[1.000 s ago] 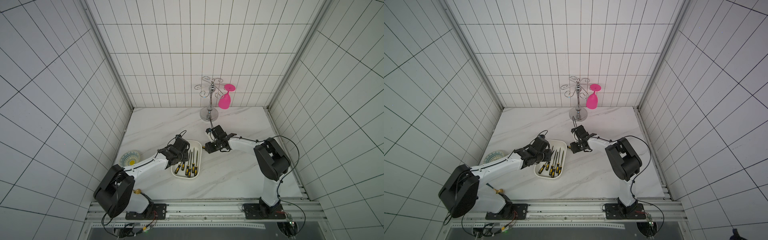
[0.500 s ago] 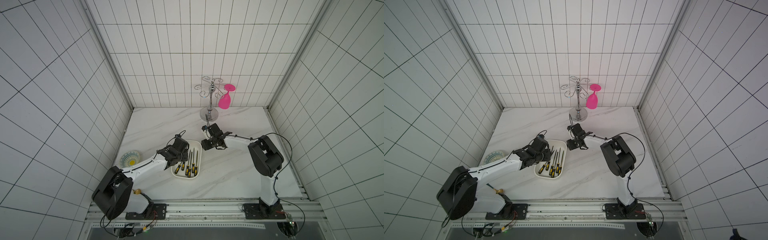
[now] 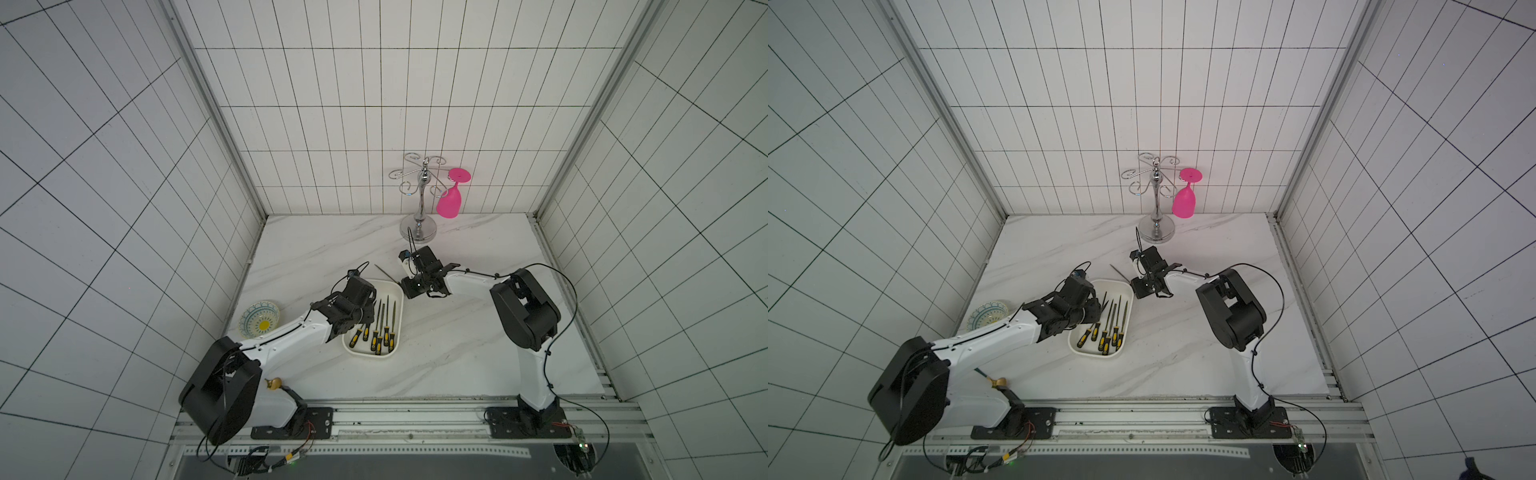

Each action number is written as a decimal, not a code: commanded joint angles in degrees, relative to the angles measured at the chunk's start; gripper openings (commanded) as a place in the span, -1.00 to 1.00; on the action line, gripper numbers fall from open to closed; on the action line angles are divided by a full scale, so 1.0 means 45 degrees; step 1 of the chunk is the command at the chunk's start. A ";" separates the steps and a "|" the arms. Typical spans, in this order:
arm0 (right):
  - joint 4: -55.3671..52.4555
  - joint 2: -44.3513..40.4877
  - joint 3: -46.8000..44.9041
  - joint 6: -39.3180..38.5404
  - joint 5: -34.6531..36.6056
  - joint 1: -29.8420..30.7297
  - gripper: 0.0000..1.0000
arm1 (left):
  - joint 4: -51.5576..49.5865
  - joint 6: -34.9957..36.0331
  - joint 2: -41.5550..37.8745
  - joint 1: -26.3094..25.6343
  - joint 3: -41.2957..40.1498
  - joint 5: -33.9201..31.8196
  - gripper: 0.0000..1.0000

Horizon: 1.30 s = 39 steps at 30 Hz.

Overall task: Put the file tool into the storage box
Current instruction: Pick up the file tool from the center of the board.

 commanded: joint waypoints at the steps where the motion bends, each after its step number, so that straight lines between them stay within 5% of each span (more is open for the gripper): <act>1: -0.1916 0.0285 -0.0679 -0.0017 0.0360 0.0281 -0.80 | 0.0273 -0.0056 -0.0201 0.0093 -0.0021 -0.0249 0.02; 12: -0.3904 -0.1043 -0.0421 0.0407 0.2122 -0.0144 -1.00 | 0.0407 0.0091 -0.0063 0.0158 0.0765 -0.0046 0.06; 17: -0.4582 -0.3003 -0.0504 0.0584 0.2274 -0.0707 -1.00 | 0.1187 -0.0015 0.0035 0.0228 0.1423 0.0842 0.37; 28: -0.3563 -0.7743 -0.2866 0.1373 -0.1187 -0.0293 -1.00 | 0.4999 -0.1456 0.0769 0.0434 0.1681 0.4039 0.52; 39: -0.4025 -0.7296 -0.2502 0.0167 -0.1210 0.0768 -1.00 | 0.6084 -0.1814 0.1301 0.0522 0.1498 0.4571 0.51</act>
